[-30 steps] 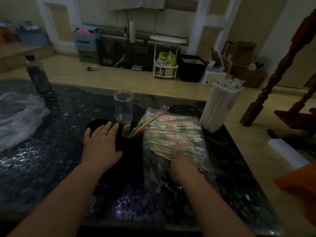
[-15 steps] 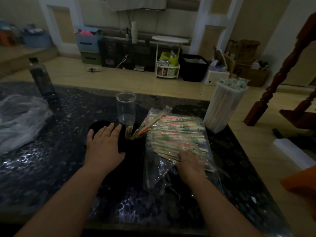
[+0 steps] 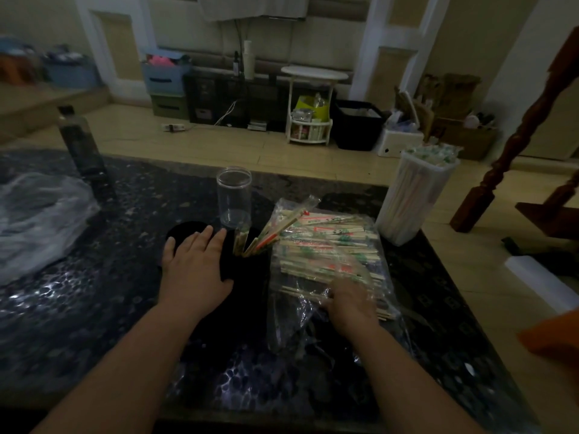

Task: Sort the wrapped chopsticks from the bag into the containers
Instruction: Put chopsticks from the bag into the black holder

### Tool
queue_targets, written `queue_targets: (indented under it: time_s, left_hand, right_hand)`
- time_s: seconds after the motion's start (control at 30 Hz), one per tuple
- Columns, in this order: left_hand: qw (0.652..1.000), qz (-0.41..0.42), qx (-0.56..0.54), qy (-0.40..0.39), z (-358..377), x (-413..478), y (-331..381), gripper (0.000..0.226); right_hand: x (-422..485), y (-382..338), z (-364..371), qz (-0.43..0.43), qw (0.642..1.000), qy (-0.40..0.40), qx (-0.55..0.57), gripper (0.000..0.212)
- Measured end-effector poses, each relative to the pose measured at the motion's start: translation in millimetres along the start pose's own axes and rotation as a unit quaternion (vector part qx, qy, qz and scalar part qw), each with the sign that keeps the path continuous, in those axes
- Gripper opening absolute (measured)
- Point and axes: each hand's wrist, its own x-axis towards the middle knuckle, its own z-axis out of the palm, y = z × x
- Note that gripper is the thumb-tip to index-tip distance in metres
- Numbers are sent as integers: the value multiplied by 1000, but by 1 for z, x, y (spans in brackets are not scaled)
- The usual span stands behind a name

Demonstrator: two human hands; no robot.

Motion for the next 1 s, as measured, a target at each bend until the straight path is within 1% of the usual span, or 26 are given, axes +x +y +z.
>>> queue_targets:
  time_s: [0.03, 0.13, 0.17, 0.2, 0.27, 0.33, 0.43, 0.53, 0.63, 0.7, 0.83, 0.93, 1.0]
  left_hand:
    - [1000, 0, -1, 1, 0, 0, 0, 91]
    - [1000, -1, -3, -2, 0, 0, 0, 92]
    - [1000, -2, 0, -4, 0, 0, 0, 92]
    - [1000, -2, 3, -5, 0, 0, 0, 92]
    - [1000, -2, 5, -3, 0, 0, 0, 92]
    - [1000, -3, 4, -1, 0, 0, 0, 92]
    - [1000, -3, 5, 2, 0, 0, 0, 92]
    - [1000, -4, 8, -1, 0, 1, 0, 92]
    - [1000, -3, 8, -3, 0, 1, 0, 92]
    - [1000, -2, 9, -4, -1, 1, 0, 92]
    - [1000, -4, 9, -8, -1, 1, 1, 92]
    - [1000, -6, 5, -10, -2, 1, 0, 92]
    - [1000, -4, 6, -9, -2, 0, 0, 92]
  right_hand:
    - [1, -1, 0, 11, 1000, -11, -9, 35]
    - [1, -4, 0, 28, 999, -29, -19, 55]
    - [1, -3, 1, 25, 999, -29, -20, 58]
    - [0, -3, 2, 19, 999, -31, -28, 58]
    - [-1, -3, 2, 7, 998, -28, -48, 52]
    - [-2, -4, 2, 8, 999, -25, -43, 47]
    - [-3, -8, 0, 3, 998, -21, -52, 49]
    - [-6, -10, -5, 12, 995, -9, -100, 48]
    - [-11, -9, -10, -1, 991, -8, -134, 50]
    - [-15, -11, -15, -15, 989, -22, -143, 48]
    - [-21, -21, -27, -32, 989, -78, -125, 42]
    - [-23, -27, -39, -39, 989, -80, -117, 36]
    - [-26, -29, -50, -49, 989, -95, -106, 41]
